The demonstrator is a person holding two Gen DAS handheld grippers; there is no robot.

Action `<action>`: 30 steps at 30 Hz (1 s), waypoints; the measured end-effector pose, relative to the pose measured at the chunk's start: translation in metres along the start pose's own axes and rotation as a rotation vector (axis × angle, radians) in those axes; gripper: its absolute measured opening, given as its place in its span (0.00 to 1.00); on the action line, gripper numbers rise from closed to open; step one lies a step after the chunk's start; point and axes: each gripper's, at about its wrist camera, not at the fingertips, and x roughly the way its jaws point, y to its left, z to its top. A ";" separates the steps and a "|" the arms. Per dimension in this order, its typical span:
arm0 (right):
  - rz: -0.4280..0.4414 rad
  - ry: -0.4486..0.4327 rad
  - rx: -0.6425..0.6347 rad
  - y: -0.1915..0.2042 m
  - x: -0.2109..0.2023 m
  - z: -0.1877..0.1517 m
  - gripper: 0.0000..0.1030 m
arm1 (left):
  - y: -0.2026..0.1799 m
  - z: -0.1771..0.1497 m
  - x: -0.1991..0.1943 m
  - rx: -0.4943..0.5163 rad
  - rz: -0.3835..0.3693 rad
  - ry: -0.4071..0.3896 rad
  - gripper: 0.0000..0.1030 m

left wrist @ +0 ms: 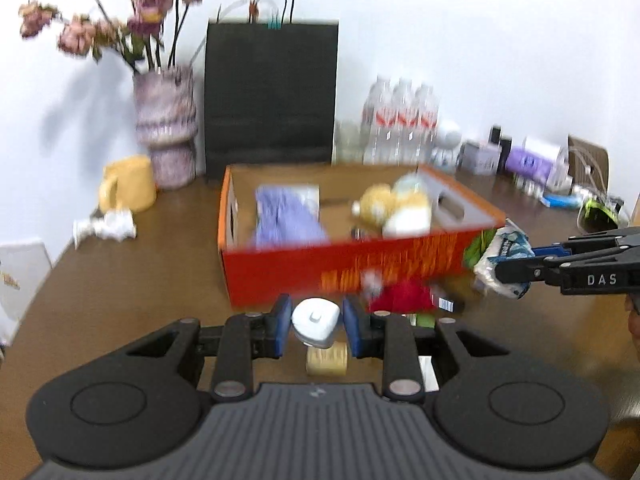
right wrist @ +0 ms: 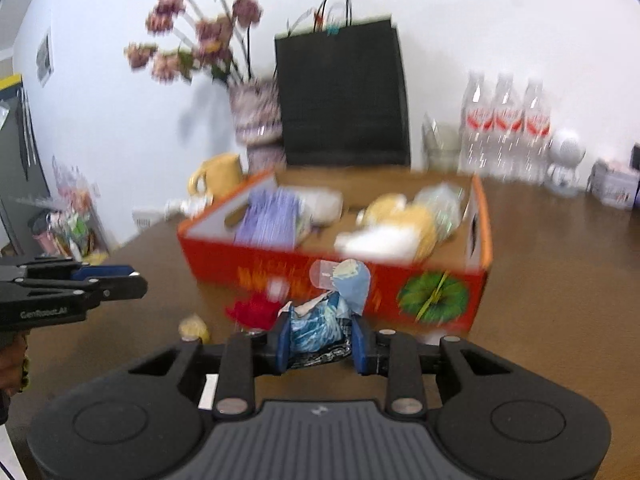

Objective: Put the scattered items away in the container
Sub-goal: 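Drop the blue packet and white round object into the box, withdraw both tools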

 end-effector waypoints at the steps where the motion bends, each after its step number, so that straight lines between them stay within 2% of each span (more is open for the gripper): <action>1: -0.005 -0.013 -0.007 -0.002 -0.002 0.008 0.28 | 0.000 0.010 0.001 0.007 0.006 -0.018 0.28; 5: -0.040 -0.052 -0.055 -0.009 0.005 0.045 0.28 | 0.002 0.050 0.013 0.020 0.017 -0.076 0.28; 7: -0.041 -0.048 -0.064 -0.014 0.017 0.063 0.28 | 0.004 0.069 0.026 0.011 0.019 -0.080 0.28; 13: -0.039 0.014 -0.084 -0.020 0.071 0.104 0.28 | 0.008 0.103 0.092 -0.003 0.046 0.011 0.28; 17: -0.044 0.102 -0.104 -0.012 0.120 0.116 0.28 | 0.008 0.108 0.138 -0.030 0.048 0.110 0.28; 21: -0.061 0.182 -0.111 -0.004 0.163 0.112 0.28 | 0.008 0.100 0.170 -0.028 0.102 0.163 0.28; 26: -0.064 0.233 -0.085 -0.002 0.192 0.098 0.28 | 0.009 0.085 0.192 -0.016 0.144 0.215 0.28; 30: -0.070 0.264 -0.074 -0.003 0.204 0.091 0.28 | 0.010 0.079 0.203 -0.016 0.150 0.255 0.28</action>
